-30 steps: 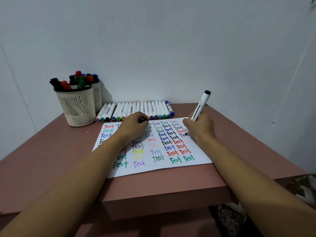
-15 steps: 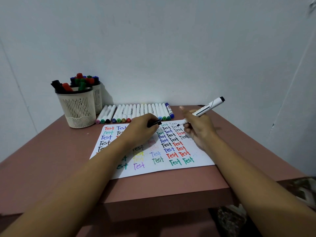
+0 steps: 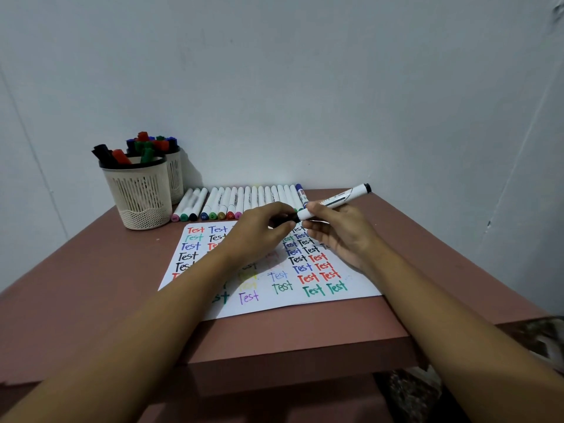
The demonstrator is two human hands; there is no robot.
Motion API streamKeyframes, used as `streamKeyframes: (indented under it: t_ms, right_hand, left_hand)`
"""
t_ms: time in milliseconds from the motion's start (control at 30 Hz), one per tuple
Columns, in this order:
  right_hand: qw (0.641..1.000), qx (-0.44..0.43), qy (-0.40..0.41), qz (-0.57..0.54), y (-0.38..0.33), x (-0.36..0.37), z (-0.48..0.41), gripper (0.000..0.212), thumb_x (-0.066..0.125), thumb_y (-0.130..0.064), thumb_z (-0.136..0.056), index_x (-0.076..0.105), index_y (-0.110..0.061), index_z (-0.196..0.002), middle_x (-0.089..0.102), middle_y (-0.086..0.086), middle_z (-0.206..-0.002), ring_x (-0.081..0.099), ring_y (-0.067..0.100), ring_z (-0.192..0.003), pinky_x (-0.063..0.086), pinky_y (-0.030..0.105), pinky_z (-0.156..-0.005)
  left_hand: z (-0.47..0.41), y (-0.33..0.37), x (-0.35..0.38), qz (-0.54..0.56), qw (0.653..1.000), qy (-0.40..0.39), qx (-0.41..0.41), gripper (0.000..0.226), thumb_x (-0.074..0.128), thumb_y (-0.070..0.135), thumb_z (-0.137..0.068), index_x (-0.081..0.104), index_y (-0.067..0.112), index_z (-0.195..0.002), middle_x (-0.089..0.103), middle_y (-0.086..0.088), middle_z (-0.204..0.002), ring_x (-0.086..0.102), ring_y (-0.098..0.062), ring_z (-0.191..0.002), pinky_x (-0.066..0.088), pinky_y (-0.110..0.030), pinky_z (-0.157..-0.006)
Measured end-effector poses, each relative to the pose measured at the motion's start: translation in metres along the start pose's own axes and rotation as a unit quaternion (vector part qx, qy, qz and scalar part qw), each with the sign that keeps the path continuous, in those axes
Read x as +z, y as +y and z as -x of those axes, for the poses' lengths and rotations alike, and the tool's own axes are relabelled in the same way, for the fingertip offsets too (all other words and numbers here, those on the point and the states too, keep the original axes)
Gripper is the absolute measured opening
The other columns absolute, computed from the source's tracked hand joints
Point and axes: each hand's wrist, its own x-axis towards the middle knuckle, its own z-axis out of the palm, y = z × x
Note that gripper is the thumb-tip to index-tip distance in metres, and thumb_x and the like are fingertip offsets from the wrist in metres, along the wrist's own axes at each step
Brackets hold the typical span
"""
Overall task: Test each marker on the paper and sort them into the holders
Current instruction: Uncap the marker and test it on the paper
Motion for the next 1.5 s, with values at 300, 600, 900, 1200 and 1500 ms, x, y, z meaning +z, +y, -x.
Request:
streamKeyframes:
  t_ms: [300,600,900,1200,1500]
  right_hand:
    - [0.997,0.027,-0.056,-0.048,0.000,-0.004,0.000,0.020,0.065,-0.020,-0.072,0.062,-0.003,-0.083,0.060,0.001,-0.057,0.053,0.005,-0.048,0.043,0.014,-0.044]
    - [0.996,0.035,-0.055,-0.062,0.000,0.003,0.001,0.010,0.059,-0.017,-0.087,0.062,-0.007,-0.085,0.061,0.001,-0.059,0.055,0.007,-0.050,0.045,0.015,-0.045]
    - [0.977,-0.080,0.111,0.164,0.005,-0.006,-0.003,0.031,0.054,-0.036,-0.095,0.066,-0.009,-0.103,0.061,0.000,-0.077,0.057,0.012,-0.070,0.047,0.026,-0.065]
    - [0.732,-0.114,-0.007,0.672,0.027,-0.017,-0.005,0.039,0.047,-0.039,-0.095,0.066,-0.013,-0.118,0.061,0.008,-0.121,0.056,0.023,-0.110,0.044,0.031,-0.088]
    - [0.726,-0.115,-0.008,0.678,0.025,-0.016,-0.004,0.040,0.045,-0.039,-0.096,0.062,-0.017,-0.124,0.059,0.005,-0.127,0.054,0.020,-0.114,0.045,0.033,-0.095]
  left_hand:
    - [-0.001,0.008,0.004,0.045,0.999,0.017,0.014,0.015,0.049,0.016,-0.096,0.061,0.020,-0.087,0.051,0.006,-0.064,0.040,-0.002,-0.053,0.034,-0.023,-0.055]
    - [-0.005,0.008,-0.001,0.273,0.955,0.025,-0.111,0.012,0.055,0.011,-0.091,0.064,0.013,-0.083,0.051,0.006,-0.060,0.047,-0.005,-0.053,0.042,-0.018,-0.055]
    - [-0.014,-0.006,-0.026,0.504,0.828,0.158,-0.188,0.013,0.056,0.004,-0.088,0.060,0.009,-0.077,0.053,0.000,-0.065,0.053,-0.011,-0.058,0.053,-0.018,-0.060]
    - [-0.019,-0.012,-0.064,0.237,0.916,0.278,-0.164,0.018,0.059,0.002,-0.087,0.053,0.010,-0.102,0.060,-0.003,-0.089,0.061,-0.022,-0.090,0.055,-0.031,-0.081]
    - [-0.031,-0.008,-0.179,0.024,0.933,0.331,-0.139,0.025,0.057,0.008,-0.082,0.047,0.025,-0.099,0.066,-0.008,-0.096,0.064,-0.024,-0.081,0.053,-0.037,-0.075]
